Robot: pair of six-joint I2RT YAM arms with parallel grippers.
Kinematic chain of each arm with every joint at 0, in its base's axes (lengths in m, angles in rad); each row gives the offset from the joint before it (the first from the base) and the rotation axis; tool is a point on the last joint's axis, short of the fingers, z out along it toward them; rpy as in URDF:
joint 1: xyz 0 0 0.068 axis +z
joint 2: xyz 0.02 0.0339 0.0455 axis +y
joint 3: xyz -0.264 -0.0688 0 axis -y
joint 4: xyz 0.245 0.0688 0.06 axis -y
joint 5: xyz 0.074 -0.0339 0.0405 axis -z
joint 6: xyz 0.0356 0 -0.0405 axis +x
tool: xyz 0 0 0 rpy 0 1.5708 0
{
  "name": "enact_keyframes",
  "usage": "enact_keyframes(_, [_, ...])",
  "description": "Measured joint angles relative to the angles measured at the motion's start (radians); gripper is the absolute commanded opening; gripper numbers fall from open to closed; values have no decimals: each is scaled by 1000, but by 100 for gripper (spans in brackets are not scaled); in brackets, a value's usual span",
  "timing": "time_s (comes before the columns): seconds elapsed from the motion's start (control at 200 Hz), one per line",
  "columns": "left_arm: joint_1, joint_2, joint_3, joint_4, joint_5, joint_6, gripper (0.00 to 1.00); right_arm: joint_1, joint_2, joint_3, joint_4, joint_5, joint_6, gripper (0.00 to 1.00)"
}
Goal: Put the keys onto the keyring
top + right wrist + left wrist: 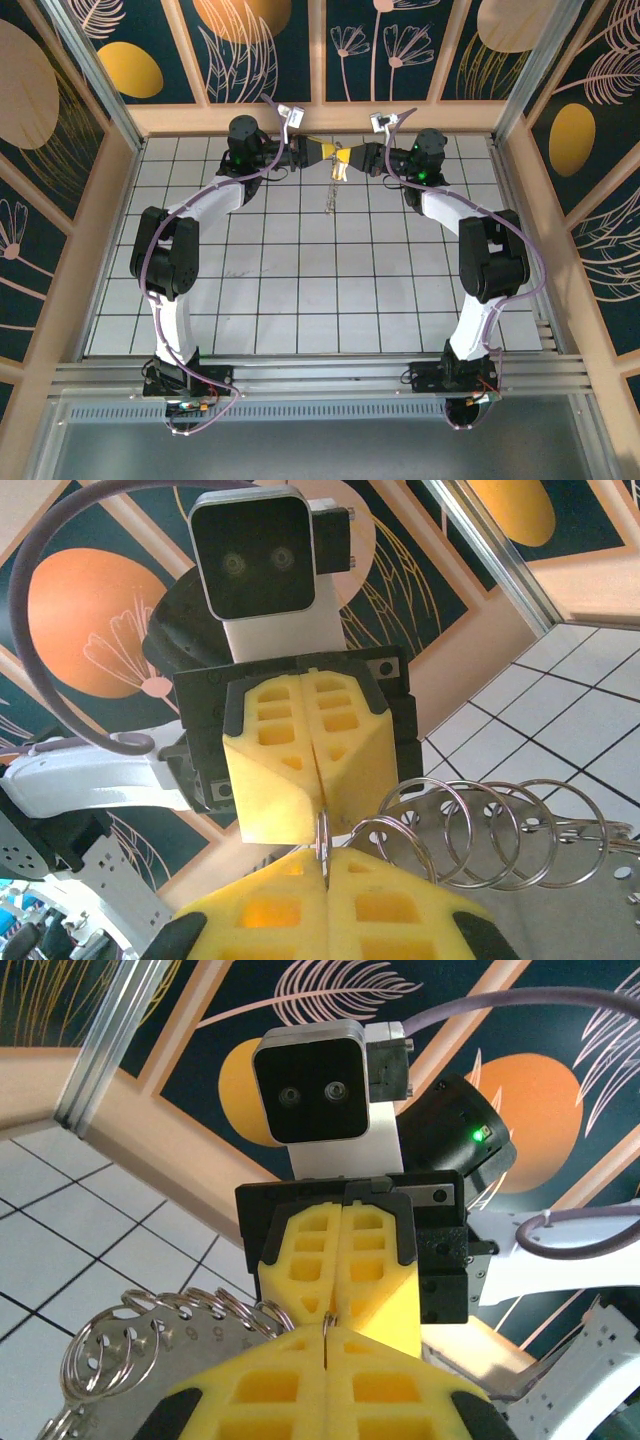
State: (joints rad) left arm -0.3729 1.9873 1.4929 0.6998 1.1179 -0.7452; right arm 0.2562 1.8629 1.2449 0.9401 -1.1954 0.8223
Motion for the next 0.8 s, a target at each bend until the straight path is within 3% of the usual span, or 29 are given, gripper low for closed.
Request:
enact_keyframes(0.105, [0, 0, -4, 0, -3, 4, 0, 0, 3, 0, 4, 0, 1, 0])
enact_keyframes(0.17, [0, 0, -5, -1, -5, 12, 14, 0, 5, 0, 4, -2, 2, 0])
enact_keyframes(0.24, [-2, 0, -5, -4, -2, 22, 16, 1, 5, 0, 4, -1, 4, 0])
enact_keyframes(0.52, [-10, 0, -5, -13, -3, 42, 8, 1, 6, 0, 4, -2, 4, 0])
enact_keyframes(0.616, [-10, 0, -5, -16, -5, 45, 0, 0, 6, 0, 4, -2, 4, 0])
enact_keyframes(0.801, [-10, -1, -10, -10, -18, 46, 0, 0, 6, 0, 4, 1, 4, 0])
